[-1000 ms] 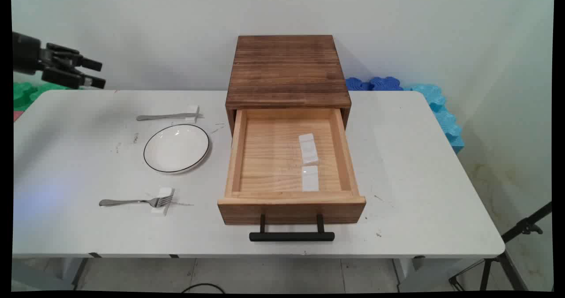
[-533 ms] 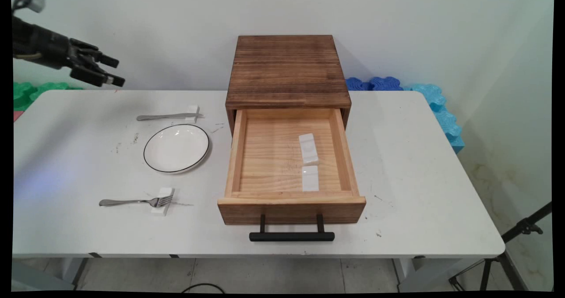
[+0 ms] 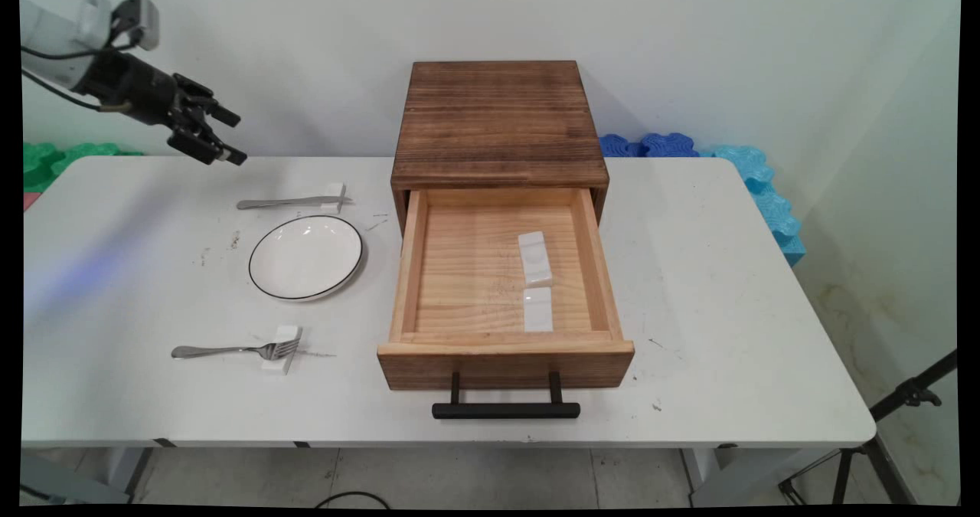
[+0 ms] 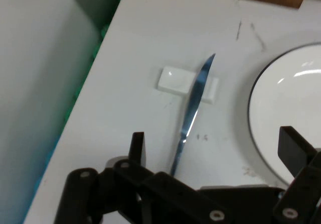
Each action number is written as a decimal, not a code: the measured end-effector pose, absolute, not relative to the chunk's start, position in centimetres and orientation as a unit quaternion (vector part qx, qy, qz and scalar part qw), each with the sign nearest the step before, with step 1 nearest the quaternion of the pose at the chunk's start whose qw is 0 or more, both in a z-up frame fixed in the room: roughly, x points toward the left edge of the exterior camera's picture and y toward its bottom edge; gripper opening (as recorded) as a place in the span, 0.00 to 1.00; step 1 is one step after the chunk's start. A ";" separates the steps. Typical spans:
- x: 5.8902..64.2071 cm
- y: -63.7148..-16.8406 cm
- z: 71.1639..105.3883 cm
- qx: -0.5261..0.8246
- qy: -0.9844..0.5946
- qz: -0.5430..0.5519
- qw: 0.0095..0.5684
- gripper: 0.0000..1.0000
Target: Pick up the knife from the left of the white plate
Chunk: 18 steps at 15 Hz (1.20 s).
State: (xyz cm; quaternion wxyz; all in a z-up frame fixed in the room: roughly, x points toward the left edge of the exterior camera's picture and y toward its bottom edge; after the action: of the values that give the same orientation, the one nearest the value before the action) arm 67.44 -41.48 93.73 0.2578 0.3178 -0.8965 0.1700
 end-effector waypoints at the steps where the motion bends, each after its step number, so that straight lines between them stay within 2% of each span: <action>1: 67.3 -42.1 93.5 0.307 -0.903 0.169 0.248 1.00; 10: 65.8 -46.9 90.6 0.197 -0.955 0.158 0.156 1.00; 18: 64.7 -49.4 88.6 0.140 -0.973 0.145 0.114 1.00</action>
State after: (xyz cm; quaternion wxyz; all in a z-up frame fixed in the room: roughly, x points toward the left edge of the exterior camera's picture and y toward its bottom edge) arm 64.66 -49.38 88.60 0.1137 0.1398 -0.9729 0.1447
